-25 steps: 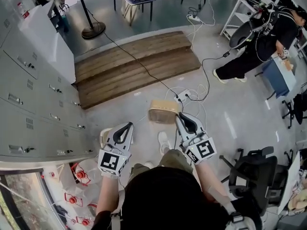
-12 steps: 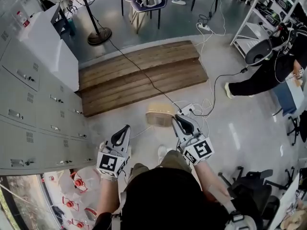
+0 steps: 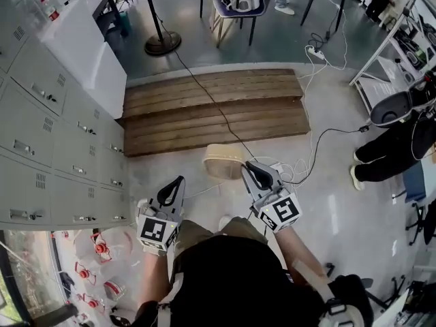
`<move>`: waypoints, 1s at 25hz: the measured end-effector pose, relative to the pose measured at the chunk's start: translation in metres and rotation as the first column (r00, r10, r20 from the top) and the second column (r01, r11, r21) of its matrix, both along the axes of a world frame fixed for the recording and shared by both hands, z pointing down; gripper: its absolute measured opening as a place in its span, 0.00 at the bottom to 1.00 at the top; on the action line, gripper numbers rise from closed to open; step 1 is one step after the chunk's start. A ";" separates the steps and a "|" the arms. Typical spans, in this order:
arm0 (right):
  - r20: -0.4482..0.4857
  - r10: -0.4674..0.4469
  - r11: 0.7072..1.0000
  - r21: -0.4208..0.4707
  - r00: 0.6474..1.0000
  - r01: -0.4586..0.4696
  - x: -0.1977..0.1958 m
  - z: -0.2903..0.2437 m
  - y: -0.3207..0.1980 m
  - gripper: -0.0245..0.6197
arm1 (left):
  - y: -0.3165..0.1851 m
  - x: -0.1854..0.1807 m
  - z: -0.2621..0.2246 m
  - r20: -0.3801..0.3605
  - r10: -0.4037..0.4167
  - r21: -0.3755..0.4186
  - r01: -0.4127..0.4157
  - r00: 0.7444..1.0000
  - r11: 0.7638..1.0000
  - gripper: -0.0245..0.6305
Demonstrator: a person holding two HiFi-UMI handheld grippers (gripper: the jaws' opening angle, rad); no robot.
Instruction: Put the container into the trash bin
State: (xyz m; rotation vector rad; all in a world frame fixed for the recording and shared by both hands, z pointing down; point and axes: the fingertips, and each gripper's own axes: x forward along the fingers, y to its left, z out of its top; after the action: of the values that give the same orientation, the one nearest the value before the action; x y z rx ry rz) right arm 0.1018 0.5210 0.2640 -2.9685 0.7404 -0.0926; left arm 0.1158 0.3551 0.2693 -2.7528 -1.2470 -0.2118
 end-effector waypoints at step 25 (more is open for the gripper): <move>0.033 -0.419 0.907 -0.021 0.907 0.420 0.115 0.004 -0.242 0.11 | -0.236 0.040 0.019 0.044 -0.430 -0.022 0.431 0.902 0.902 0.05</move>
State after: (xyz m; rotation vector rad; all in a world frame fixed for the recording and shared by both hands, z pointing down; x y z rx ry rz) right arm 0.2169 0.2794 0.2676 -2.7701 1.3725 -0.1696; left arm 0.1554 0.1193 0.2879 -3.0294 -0.6299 -0.2837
